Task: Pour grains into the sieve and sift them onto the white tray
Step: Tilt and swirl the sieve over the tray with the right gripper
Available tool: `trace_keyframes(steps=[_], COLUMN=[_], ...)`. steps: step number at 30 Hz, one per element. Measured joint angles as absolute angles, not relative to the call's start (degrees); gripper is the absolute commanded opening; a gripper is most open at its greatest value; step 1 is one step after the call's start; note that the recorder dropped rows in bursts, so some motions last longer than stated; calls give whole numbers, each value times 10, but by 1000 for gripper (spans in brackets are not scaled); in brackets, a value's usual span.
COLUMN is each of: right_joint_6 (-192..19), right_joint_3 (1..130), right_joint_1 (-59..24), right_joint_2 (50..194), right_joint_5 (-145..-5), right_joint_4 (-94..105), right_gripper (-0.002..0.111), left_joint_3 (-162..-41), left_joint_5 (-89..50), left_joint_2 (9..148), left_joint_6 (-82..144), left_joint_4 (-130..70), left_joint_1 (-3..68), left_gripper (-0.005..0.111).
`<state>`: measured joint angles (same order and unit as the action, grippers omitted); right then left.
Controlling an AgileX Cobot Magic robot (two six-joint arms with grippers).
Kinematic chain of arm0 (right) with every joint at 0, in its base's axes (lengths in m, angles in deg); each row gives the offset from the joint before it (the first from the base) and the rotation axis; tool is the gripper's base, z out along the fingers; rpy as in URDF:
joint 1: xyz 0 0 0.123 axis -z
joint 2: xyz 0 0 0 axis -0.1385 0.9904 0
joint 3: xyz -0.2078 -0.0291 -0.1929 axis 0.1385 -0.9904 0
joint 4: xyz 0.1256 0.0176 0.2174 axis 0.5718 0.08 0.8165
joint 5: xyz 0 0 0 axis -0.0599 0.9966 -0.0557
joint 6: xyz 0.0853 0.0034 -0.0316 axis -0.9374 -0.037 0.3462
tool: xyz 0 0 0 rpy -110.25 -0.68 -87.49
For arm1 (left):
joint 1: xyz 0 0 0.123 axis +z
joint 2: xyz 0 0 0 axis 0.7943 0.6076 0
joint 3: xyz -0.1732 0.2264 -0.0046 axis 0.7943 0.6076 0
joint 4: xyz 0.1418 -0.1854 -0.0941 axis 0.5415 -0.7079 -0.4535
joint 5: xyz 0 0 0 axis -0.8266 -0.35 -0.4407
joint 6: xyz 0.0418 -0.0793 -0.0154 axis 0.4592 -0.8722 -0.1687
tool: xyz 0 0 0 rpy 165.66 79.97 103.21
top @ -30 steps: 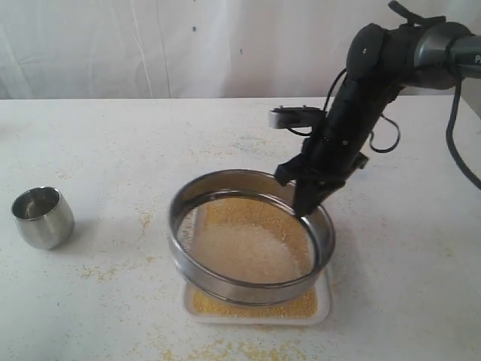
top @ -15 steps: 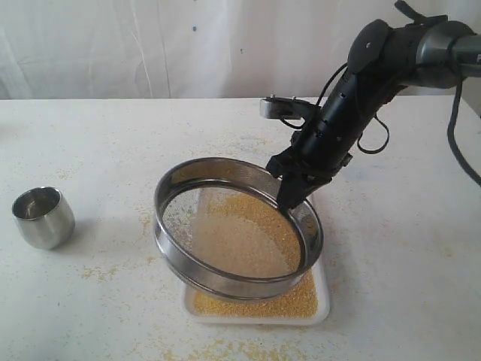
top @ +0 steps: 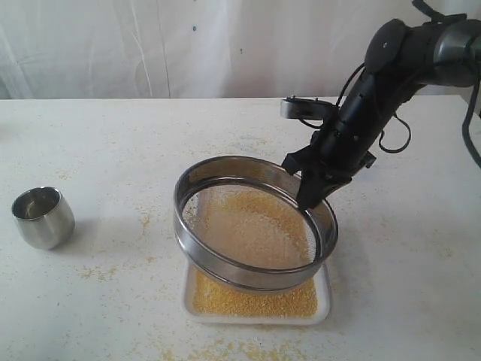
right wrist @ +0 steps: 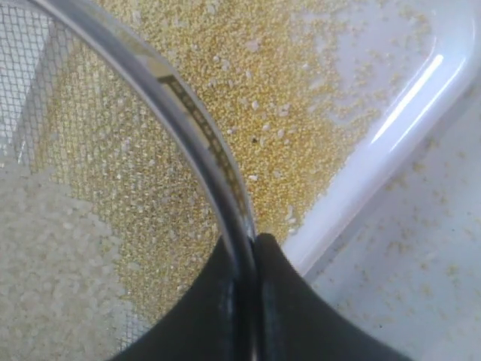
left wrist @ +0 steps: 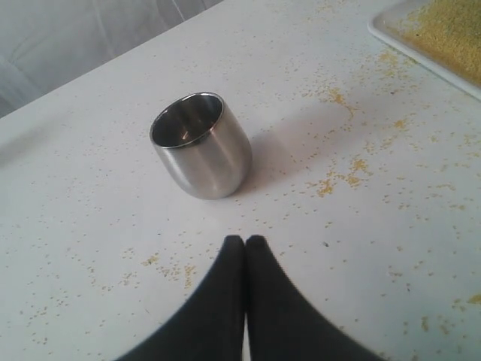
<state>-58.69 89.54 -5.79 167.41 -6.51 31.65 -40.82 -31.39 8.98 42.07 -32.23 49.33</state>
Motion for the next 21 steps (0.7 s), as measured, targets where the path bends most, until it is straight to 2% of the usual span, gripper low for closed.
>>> trace_keyframes(steps=[9,12,16,21], right_joint_6=[-603,-615,-768,-665], right_joint_3=[820,857,905,911], right_joint_1=[-63,-72,-70,-85], right_joint_2=[1666,1660,1657,1650], right_joint_5=[-65,-100,-146,-98], right_joint_4=[316,224,64,140], right_gripper=[0,0,0,0], left_joint_3=[-408,-408,-408,-408], left_joint_5=[-314,-314,-314,-314], left_joint_2=[90,90,90,90], left_joint_6=[421,421,421,421], left_joint_4=[-322,-322,-322,-322], left_joint_1=[493,493,493,493], left_gripper=[1,1,1,1])
